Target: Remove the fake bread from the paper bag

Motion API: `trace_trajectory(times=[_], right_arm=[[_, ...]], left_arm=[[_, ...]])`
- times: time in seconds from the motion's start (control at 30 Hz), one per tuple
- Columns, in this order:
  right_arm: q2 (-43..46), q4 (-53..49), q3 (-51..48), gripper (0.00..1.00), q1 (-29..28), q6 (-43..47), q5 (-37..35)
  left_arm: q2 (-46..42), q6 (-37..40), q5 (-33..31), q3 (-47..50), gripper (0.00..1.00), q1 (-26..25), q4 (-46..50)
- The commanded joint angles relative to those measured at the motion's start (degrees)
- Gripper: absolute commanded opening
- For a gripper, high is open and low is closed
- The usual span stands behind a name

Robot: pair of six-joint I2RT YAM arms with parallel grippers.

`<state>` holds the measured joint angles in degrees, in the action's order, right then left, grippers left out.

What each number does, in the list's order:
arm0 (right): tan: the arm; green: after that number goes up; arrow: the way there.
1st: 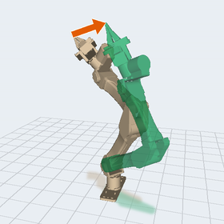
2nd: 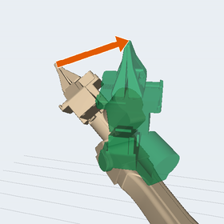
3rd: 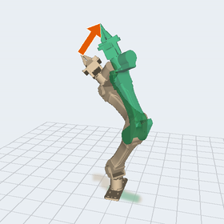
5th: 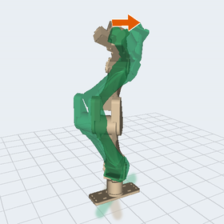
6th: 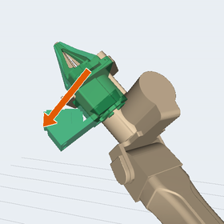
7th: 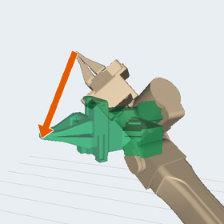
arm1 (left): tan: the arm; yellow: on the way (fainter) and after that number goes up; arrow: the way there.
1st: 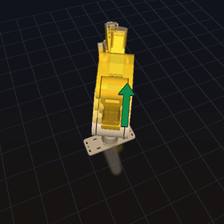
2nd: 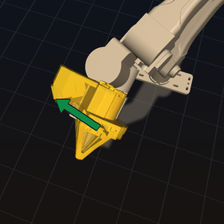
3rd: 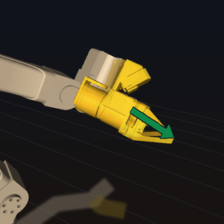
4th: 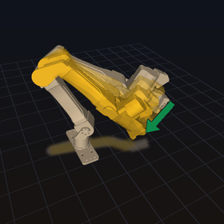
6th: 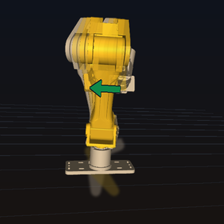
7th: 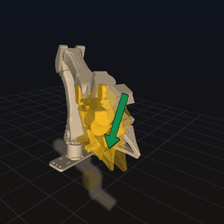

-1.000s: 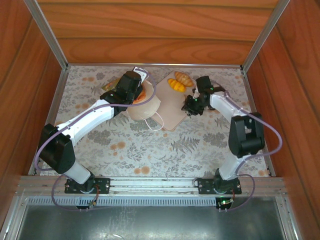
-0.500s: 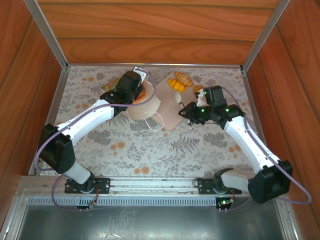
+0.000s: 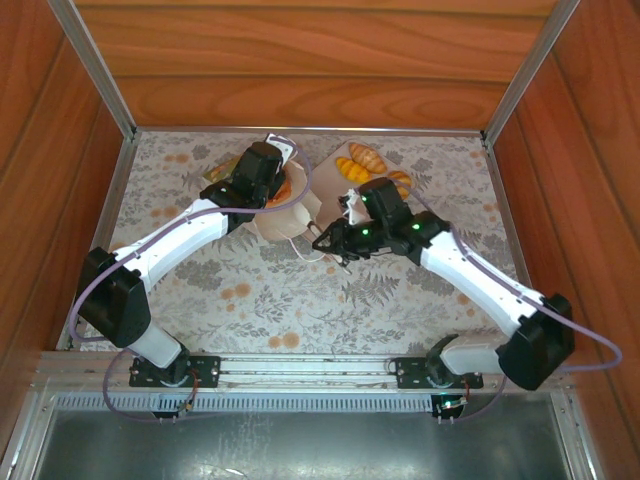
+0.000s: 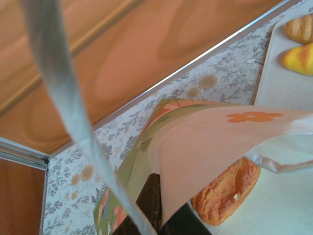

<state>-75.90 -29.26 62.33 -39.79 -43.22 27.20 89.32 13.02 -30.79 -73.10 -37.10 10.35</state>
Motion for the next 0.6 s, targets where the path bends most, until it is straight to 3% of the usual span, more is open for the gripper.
trace_trajectory(times=[0.0,0.3,0.57], right_arm=[[-3.7,6.4,3.1,0.35,-0.3,-1.5,0.9],[-10.9,13.0,5.6,0.4,0.2,-4.9,-3.2],[-16.3,18.3,7.9,0.42,1.7,-7.8,-2.4]], left_arm=[[-1.5,-1.1,0.5,-0.6,0.0,-0.3,0.1],[-2.3,-0.9,1.0,0.2,0.0,-0.3,0.9],[-2.3,-1.2,1.3,0.8,0.0,-0.3,0.9]])
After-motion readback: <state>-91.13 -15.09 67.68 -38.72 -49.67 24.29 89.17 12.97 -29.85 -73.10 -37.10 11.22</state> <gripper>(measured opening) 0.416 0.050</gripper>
